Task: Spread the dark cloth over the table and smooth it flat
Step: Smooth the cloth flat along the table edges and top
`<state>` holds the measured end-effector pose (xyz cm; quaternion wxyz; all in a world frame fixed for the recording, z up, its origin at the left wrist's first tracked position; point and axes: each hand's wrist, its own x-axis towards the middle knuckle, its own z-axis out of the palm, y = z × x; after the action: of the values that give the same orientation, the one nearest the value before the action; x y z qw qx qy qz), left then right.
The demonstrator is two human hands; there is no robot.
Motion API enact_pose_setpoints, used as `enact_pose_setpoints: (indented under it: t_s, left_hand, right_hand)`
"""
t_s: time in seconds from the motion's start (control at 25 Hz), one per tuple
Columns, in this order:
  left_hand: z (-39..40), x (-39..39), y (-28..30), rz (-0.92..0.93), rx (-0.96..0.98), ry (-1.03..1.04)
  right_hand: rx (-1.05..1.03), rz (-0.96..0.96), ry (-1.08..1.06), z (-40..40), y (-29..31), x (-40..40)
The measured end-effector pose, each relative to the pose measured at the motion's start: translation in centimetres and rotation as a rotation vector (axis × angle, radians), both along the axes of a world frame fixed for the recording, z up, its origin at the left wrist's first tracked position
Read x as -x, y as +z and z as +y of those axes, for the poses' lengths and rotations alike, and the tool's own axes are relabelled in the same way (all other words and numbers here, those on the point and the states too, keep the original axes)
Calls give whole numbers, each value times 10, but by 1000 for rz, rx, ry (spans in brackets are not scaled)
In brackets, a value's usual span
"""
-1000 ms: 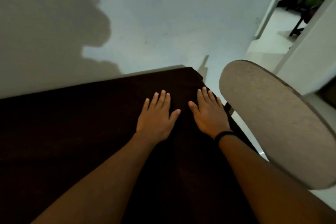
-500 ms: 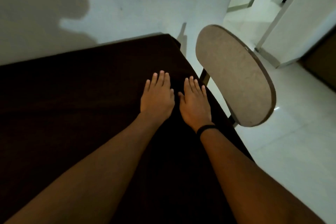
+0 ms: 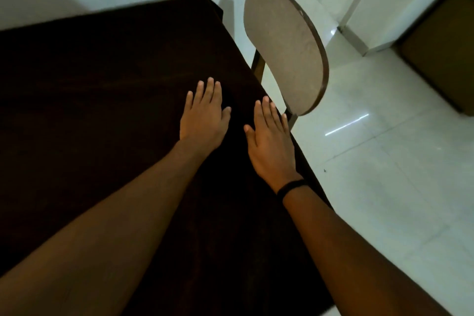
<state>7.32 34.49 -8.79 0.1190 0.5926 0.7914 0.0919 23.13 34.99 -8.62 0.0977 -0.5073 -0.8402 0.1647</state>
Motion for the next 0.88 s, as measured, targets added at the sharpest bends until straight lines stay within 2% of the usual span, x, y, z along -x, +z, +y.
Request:
enact_pose_setpoints:
  t_s: [0.12,0.2,0.32,0.44,0.56,0.76,0.88]
  left_hand:
    - [-65,-50,-6,3,9,16]
    - [-83,-68,-10,60,44,23]
    - [-73,-66,-2,24,80,20]
    - [-92,-80,4,-2,31,7]
    - [-155,-123,-1,76,44,-55]
    - [-171,-142,-3,82,44,-37]
    - [-195,-147,-3,82,-17,-33]
  right_hand:
    - [-5,-87,17,-71,-10,-52]
    - [13,-111,60,-71,-13,-73]
    - [76,-28,74,-47,-2,-82]
    - [9,37,85,-79,2,-91]
    - [-19,-81,131,-139,-9,-112]
    - [6,-122,184,-121,-7,-148]
    - [-44,-98,149,-141,-7,-151]
